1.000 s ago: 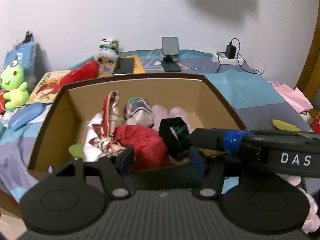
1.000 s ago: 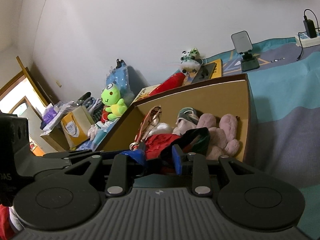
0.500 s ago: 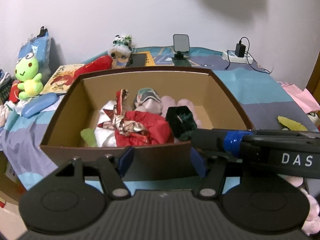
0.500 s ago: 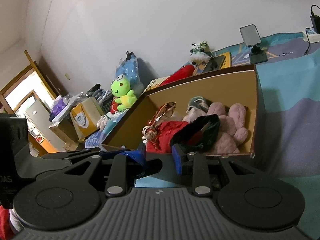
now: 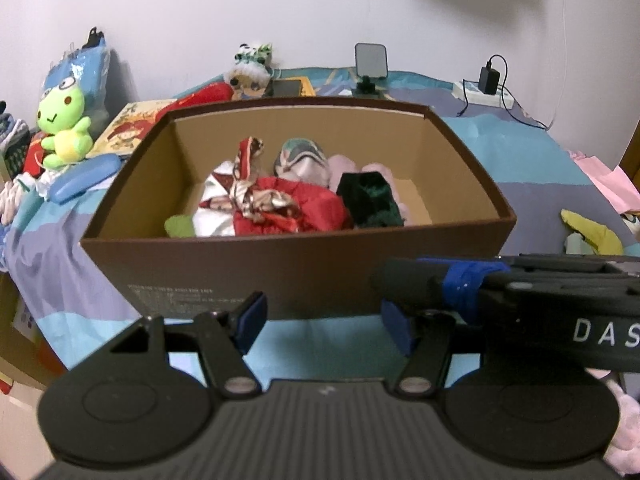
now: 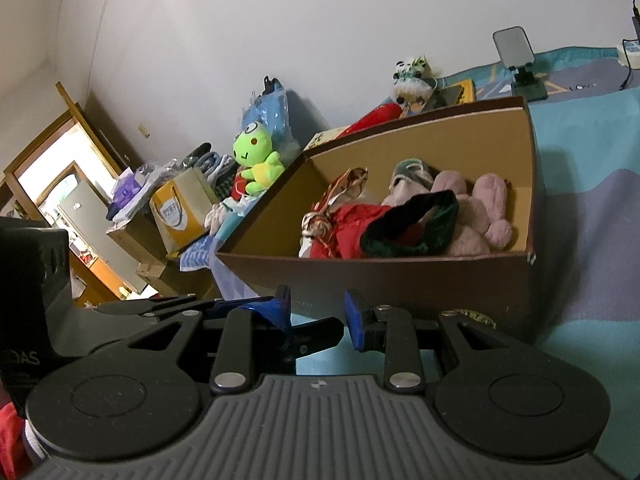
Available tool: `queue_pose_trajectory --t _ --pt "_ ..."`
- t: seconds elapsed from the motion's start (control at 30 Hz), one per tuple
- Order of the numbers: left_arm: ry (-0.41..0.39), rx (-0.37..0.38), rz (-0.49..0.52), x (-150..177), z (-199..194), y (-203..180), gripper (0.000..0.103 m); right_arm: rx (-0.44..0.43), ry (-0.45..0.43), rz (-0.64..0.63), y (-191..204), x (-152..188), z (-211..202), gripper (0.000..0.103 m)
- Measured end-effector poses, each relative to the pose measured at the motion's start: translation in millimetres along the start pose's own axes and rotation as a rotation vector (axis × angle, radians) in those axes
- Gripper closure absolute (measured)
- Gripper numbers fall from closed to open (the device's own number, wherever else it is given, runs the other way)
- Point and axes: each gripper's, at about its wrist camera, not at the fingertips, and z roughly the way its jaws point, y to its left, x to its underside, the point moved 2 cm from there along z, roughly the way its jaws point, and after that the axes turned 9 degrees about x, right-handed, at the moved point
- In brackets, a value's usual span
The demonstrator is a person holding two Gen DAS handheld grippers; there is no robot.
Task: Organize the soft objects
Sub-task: 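Pull the open right gripper back out of the brown box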
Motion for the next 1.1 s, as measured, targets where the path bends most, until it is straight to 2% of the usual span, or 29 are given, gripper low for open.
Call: queue_pose_trajectory --t 0.27,0.6,0.87,1.1 --pt "0.053 -0.001 -0.015 13 9 0 0.038 0.015 0.038 -0.009 3 10 0 0.090" --pt "0.145 0.003 -0.023 27 30 -6 0.038 0.078 0.082 0.036 -12 22 -4 0.090" --pt "0.206 0.042 0.011 31 51 -27 0.038 0.156 0.123 0.102 -36 31 -7 0.090" --pt "0.245 0.083 0.053 31 70 -60 0.038 0.207 0.131 0.160 -63 35 -21 0.089"
